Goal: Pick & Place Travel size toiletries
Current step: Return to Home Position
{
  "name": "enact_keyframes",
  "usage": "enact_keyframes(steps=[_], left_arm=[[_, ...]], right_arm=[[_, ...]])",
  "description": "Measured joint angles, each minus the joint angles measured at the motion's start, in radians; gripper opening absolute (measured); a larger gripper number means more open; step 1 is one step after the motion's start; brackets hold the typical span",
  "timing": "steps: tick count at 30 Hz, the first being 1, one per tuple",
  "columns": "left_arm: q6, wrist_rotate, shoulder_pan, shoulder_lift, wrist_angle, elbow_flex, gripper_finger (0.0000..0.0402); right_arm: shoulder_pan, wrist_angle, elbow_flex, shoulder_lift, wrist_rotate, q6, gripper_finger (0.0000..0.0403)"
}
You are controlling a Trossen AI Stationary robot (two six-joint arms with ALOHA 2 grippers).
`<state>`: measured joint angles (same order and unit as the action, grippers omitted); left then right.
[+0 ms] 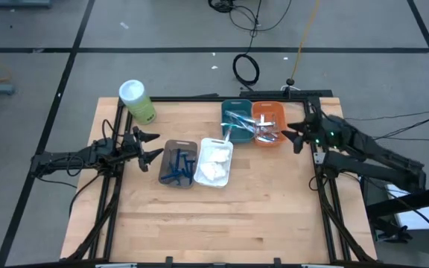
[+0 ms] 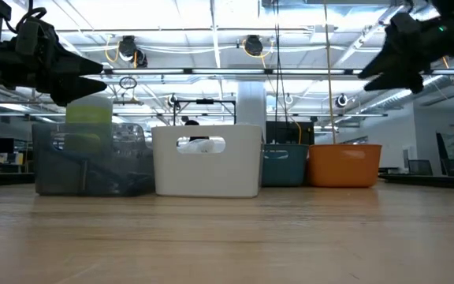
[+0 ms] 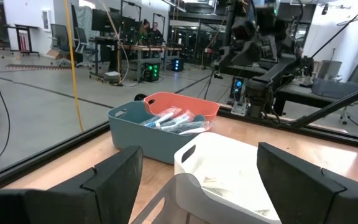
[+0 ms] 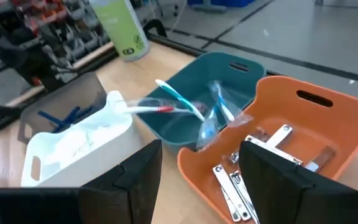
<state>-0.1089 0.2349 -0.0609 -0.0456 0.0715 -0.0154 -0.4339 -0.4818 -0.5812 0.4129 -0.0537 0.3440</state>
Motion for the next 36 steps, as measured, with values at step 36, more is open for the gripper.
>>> enact_keyframes(steps=[36], left_arm=[[0.0, 0.001, 0.0, 0.0, 0.0, 0.0, 0.0306]], right_arm=[[0.071, 0.613, 0.566, -0.383, -0.075, -0.382, 0.0202]])
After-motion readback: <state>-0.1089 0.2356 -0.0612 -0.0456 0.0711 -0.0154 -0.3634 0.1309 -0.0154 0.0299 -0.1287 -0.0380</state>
